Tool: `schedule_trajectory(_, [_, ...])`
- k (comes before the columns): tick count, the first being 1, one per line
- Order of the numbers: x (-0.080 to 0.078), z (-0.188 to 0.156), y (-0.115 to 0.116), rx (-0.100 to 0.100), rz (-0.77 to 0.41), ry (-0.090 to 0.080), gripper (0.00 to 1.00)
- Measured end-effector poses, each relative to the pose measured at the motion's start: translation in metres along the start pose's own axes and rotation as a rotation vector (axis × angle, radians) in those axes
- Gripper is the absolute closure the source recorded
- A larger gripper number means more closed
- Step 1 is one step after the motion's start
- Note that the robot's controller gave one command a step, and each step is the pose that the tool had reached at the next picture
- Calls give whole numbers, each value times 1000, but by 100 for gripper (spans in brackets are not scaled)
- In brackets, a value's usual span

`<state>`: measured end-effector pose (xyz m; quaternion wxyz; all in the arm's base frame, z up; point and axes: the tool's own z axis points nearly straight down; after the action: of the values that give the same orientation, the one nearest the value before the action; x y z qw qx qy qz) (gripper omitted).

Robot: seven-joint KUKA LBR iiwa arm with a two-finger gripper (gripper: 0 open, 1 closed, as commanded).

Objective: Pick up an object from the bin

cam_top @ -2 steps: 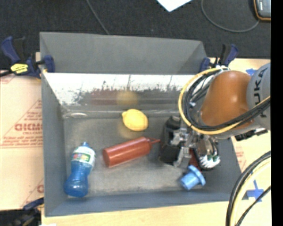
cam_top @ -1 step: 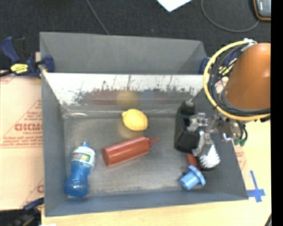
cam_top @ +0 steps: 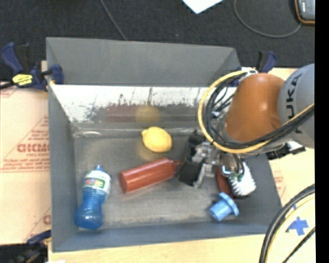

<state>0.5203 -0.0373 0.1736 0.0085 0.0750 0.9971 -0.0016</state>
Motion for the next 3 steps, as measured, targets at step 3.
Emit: schedule_trajectory(3, [-23,73,-2,2,-134,-2,100])
